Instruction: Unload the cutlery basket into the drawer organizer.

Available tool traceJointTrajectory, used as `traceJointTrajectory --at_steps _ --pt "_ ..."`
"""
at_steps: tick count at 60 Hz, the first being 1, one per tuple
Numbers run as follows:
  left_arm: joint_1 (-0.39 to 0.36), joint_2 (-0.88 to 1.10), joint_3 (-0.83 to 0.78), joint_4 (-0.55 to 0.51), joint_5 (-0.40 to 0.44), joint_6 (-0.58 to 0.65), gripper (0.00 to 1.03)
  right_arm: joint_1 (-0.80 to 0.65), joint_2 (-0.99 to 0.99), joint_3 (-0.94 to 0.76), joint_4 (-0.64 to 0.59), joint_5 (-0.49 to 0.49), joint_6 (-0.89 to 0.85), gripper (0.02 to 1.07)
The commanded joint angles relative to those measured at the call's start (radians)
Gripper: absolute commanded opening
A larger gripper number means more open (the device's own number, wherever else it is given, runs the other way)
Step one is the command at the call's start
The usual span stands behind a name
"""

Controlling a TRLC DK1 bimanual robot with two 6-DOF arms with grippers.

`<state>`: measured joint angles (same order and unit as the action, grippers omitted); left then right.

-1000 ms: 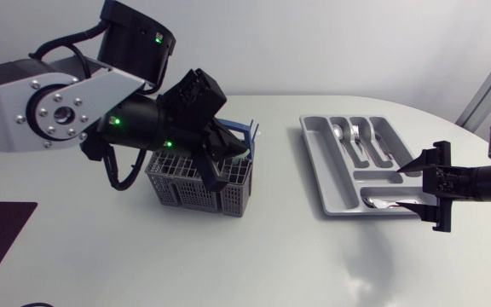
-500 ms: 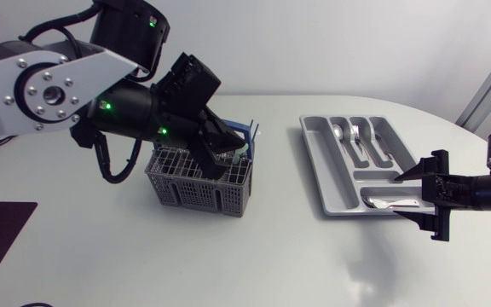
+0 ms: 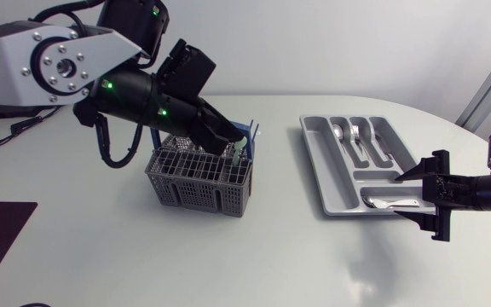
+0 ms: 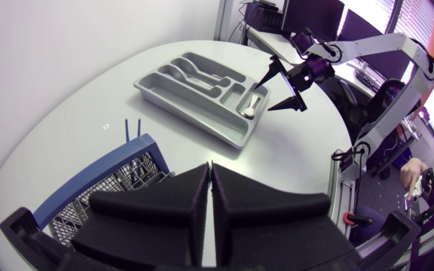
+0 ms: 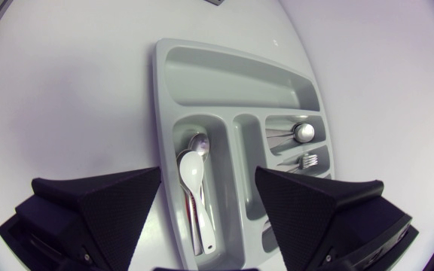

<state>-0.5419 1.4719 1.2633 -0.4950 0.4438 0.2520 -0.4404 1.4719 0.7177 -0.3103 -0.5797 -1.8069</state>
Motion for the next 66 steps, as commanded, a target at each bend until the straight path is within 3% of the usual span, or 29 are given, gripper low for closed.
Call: traceJointTrajectory --at_steps 1,29,53,66 --pt "0.016 0.031 0.042 -0.017 0.022 -0.042 0.03 -0.006 0.002 -0.018 -0.007 -0.011 -0.003 0.92" --pt "0.074 0.107 0.125 -0.076 0.165 -0.128 0.03 -0.004 0.018 -0.015 -0.007 -0.011 0.0 0.92" --pt "0.08 0.084 0.134 -0.1 0.165 -0.145 0.03 -0.004 0.027 -0.008 -0.01 -0.011 0.004 0.92" --pt "0.079 0.041 0.133 -0.116 0.165 -0.155 0.03 0.003 -0.067 -0.006 -0.079 -0.051 0.027 0.93"
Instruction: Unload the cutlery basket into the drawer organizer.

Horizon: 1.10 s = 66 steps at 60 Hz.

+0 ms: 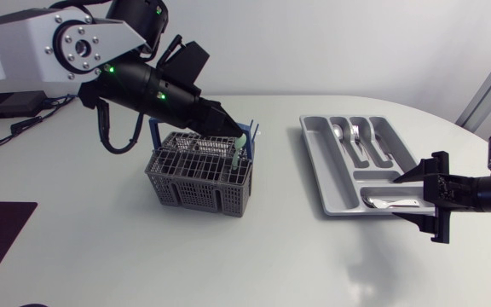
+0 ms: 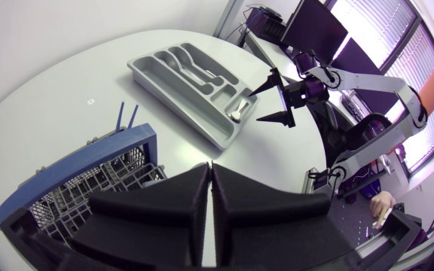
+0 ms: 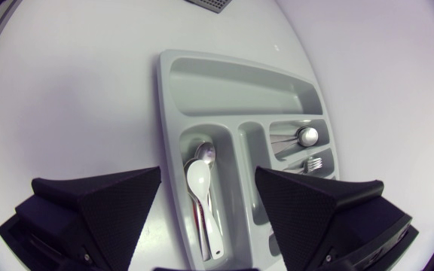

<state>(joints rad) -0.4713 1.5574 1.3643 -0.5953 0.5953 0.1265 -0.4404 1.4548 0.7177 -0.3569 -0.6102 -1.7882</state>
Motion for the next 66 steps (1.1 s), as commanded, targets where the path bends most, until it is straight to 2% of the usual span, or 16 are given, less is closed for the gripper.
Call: traceJointTrajectory --at_steps 1,20,36,56,66 --pt "0.008 -0.049 0.032 -0.017 0.014 -0.031 0.03 0.003 -0.057 -0.006 -0.039 -0.023 0.009 0.93" --pt "-0.012 -0.112 0.029 -0.026 0.014 -0.05 0.03 0.035 -0.258 -0.023 -0.157 -0.097 0.066 0.97" --pt "-0.05 -0.149 0.03 -0.037 0.014 -0.07 0.03 0.172 -0.41 -0.026 -0.237 -0.157 0.217 0.97" --pt "-0.128 -0.158 0.033 -0.049 0.014 -0.085 0.03 0.453 -0.459 -0.003 -0.206 -0.207 0.512 0.97" --pt "-0.15 -0.126 0.029 -0.051 0.058 -0.062 0.03 0.546 -0.407 0.02 -0.165 -0.226 0.599 0.97"
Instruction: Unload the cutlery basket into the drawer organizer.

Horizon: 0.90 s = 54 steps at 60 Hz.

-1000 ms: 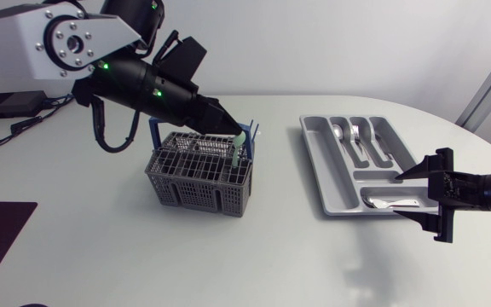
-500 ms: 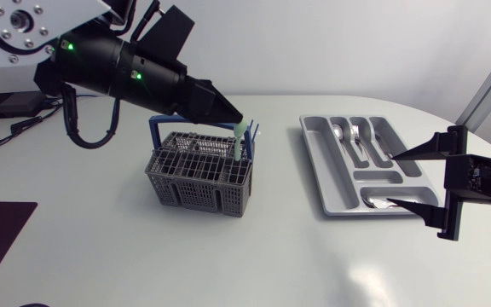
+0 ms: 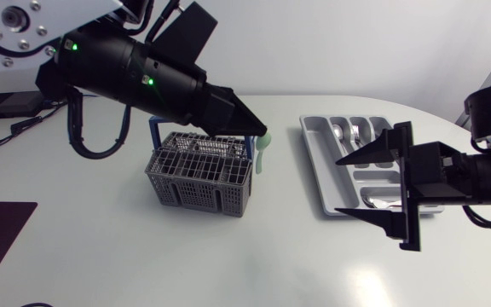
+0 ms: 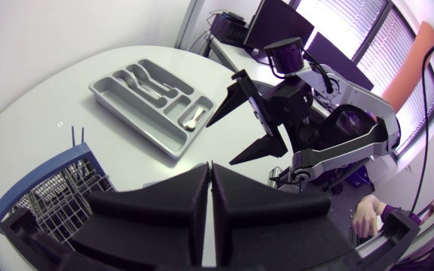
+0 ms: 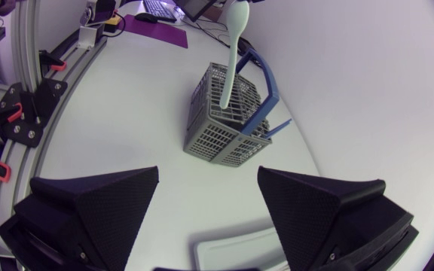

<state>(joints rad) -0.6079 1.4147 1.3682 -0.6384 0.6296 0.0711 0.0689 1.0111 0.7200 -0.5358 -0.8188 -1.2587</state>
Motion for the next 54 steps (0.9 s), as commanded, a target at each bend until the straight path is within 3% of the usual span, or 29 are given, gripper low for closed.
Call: traceJointTrajectory --at_steps 1,15,45,54 --pt "-0.013 0.02 0.025 -0.009 0.033 -0.004 0.03 0.04 0.041 0.022 0.014 -0.023 0.073 0.96" --pt "-0.027 0.072 0.026 -0.021 0.113 0.042 0.03 0.094 0.107 0.101 0.014 -0.102 0.154 0.86" --pt "-0.055 0.116 0.052 -0.029 0.17 0.078 0.03 0.19 0.228 0.164 -0.004 -0.169 0.18 0.39" --pt "-0.061 0.118 0.054 -0.03 0.174 0.079 0.03 0.203 0.247 0.171 0.0 -0.169 0.185 0.36"
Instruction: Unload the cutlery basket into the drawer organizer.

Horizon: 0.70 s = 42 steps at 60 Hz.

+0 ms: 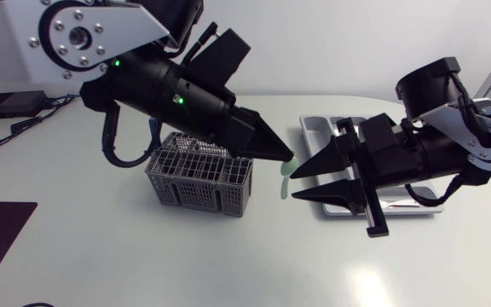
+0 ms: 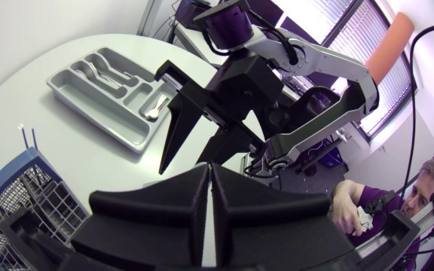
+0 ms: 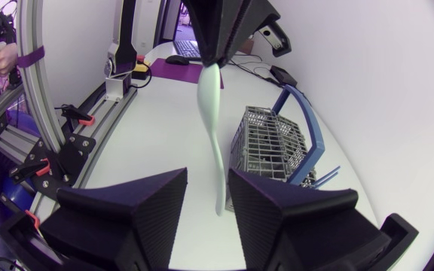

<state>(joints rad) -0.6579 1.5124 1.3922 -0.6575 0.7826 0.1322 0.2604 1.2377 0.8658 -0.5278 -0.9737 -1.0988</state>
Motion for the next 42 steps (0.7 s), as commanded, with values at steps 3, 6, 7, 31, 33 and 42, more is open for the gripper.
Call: traceJointTrajectory --at_steps 3,6,7,31,33,42 --pt "-0.016 0.02 0.03 -0.013 0.021 0.018 0.03 0.014 0.025 0.025 -0.001 -0.014 0.027 0.35" --pt "-0.017 0.02 0.028 -0.014 0.021 0.018 0.03 0.014 0.028 0.029 0.003 -0.014 0.028 0.35" --pt "-0.017 0.02 0.028 -0.014 0.021 0.018 0.03 0.014 0.029 0.03 0.003 -0.014 0.028 0.35" --pt "-0.012 0.02 0.025 -0.017 0.021 0.026 0.03 0.037 0.032 0.041 -0.003 -0.014 0.033 0.12" --pt "-0.014 0.02 0.025 -0.017 0.021 0.027 0.03 0.037 0.032 0.039 -0.003 -0.014 0.034 0.12" --pt "-0.008 0.02 0.027 -0.016 0.021 0.027 0.03 0.037 0.031 0.038 -0.02 -0.014 0.033 0.08"
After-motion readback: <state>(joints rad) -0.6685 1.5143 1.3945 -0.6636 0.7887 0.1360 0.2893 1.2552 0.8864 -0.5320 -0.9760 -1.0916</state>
